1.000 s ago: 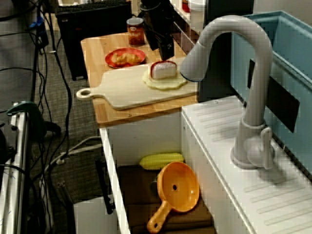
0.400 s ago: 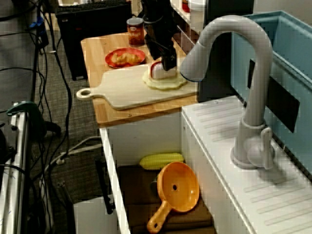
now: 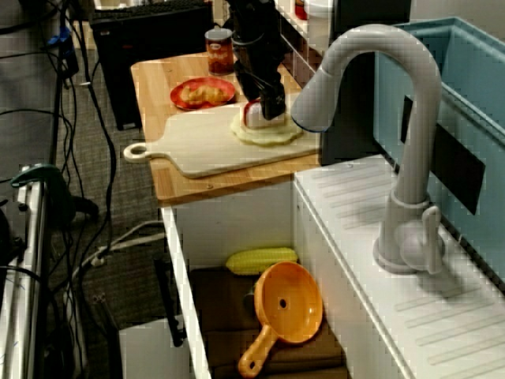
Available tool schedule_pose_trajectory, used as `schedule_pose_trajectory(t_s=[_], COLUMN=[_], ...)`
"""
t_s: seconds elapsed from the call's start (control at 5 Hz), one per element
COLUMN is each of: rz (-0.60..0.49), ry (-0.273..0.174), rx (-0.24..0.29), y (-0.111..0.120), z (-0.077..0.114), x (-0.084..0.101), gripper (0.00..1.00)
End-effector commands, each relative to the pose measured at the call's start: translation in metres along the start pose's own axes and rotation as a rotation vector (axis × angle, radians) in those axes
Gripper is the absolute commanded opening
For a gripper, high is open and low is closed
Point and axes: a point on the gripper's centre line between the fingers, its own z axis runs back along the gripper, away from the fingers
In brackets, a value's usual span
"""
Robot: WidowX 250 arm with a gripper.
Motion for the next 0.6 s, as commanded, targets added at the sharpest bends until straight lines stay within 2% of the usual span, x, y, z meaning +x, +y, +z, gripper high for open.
schedule_pose_trajectory(t_s=[0.0, 0.4], rz=[0.0, 0.007], ry=[-0.045, -0.043], rx=[-0.003, -0.007], y=[0.0112, 0.0189], z=[0.018, 0.0256], x=[0.0009, -0.0023], gripper=[0.0, 0.0])
